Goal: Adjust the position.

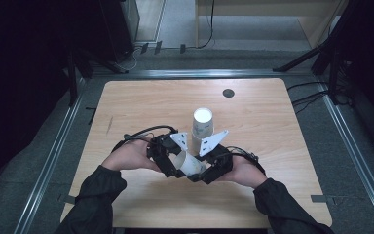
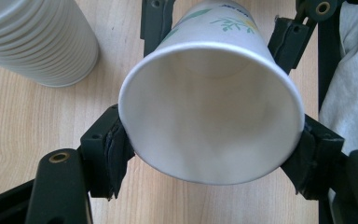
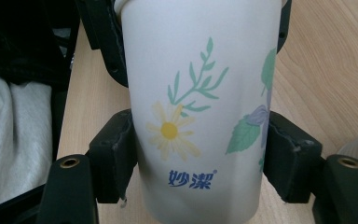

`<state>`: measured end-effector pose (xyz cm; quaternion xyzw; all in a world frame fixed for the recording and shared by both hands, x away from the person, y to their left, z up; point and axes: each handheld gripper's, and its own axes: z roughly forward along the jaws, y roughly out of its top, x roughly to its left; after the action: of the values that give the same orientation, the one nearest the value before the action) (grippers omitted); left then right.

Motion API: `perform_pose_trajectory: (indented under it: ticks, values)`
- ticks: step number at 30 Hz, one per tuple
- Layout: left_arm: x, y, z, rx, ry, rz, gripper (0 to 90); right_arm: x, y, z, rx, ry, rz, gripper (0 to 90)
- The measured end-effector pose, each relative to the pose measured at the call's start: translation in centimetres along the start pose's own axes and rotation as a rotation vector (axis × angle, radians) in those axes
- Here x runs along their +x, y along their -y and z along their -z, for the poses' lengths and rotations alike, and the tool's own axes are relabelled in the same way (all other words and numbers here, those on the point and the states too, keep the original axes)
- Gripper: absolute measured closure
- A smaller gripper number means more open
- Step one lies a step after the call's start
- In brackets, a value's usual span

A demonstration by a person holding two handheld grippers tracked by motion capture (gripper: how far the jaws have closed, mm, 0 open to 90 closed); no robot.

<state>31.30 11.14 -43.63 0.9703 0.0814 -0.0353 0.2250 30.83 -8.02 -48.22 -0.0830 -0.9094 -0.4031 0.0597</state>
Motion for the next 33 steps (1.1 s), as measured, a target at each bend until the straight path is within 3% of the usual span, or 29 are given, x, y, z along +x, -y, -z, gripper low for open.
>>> perform_pose_trajectory:
  ticks: [5, 11, 28, 33]
  values:
    - [0.0, 0.2, 0.0, -0.018, 0.003, -0.005, 23.6, 0.0, 0.0, 0.1, -0.002, 0.001, 0.01, 34.1]
    - [0.2, 0.6, 0.3, -0.075, 0.007, 0.029, 13.4, -0.2, 0.0, 0.9, -0.031, 0.012, 0.008, 33.8]
    - [0.3, 3.6, 1.9, -0.293, -0.006, 0.141, 13.2, -0.4, 0.4, 2.8, -0.079, 0.034, -0.017, 33.7]
    - [0.5, 4.2, 1.4, -0.329, -0.025, 0.181, 13.3, -0.4, 0.5, 2.9, -0.09, 0.03, -0.026, 33.7]
